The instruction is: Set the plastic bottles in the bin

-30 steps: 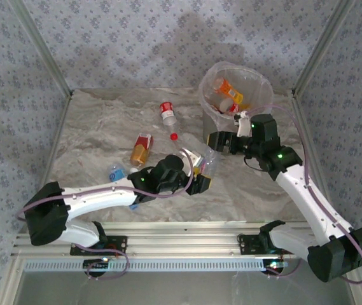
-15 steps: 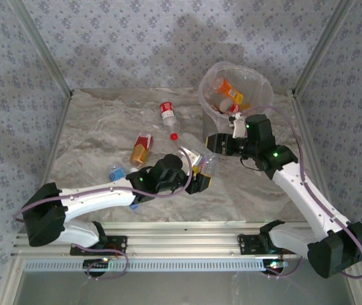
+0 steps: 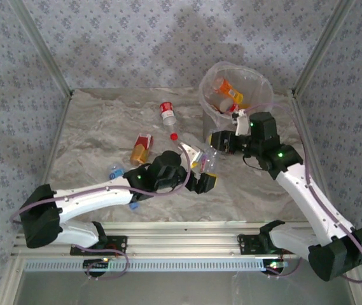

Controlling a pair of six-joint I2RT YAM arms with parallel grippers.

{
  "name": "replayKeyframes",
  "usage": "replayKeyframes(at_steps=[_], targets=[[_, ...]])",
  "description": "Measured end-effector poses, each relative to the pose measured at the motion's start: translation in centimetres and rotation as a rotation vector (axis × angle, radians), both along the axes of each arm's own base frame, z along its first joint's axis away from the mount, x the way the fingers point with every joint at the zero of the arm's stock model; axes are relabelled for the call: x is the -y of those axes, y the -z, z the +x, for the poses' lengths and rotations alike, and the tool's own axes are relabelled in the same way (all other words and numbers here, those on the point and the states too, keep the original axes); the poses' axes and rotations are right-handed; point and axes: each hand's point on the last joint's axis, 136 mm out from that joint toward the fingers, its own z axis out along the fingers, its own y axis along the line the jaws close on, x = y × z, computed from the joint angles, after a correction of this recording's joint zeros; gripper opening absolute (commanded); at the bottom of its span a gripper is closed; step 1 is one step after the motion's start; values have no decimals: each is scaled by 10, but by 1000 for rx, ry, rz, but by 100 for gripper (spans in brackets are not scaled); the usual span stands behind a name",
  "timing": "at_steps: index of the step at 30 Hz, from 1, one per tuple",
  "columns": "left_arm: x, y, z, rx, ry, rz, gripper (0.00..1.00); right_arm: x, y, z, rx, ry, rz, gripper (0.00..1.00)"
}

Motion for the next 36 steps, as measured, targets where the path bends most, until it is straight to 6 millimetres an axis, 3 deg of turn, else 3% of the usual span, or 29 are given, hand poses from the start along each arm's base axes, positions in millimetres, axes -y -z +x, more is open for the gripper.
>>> replayKeyframes(at_steps=[2, 7, 12, 17, 20, 23, 31, 36], targets=[[1, -14, -2, 18, 17, -22, 100, 6, -21, 3, 47, 19, 3, 48], [-5, -41, -5, 75, 63, -28, 100, 29, -95, 12, 241, 95, -13, 48], [-30, -41, 9, 76, 33, 15, 100, 58, -162, 22, 436, 209, -68, 48], [-55, -39, 24, 61, -26, 51, 100, 83, -195, 52, 548, 345, -202, 47], [-72, -39, 32, 51, -70, 57, 100, 94, -197, 79, 570, 406, -305, 47], [-90, -31, 42, 20, -128, 76, 100, 101, -187, 108, 560, 442, -404, 47], [-125, -8, 55, -70, -256, 138, 100, 120, -137, 182, 476, 474, -619, 47], [-144, 0, 62, -124, -331, 152, 100, 135, -94, 221, 407, 472, -748, 47]])
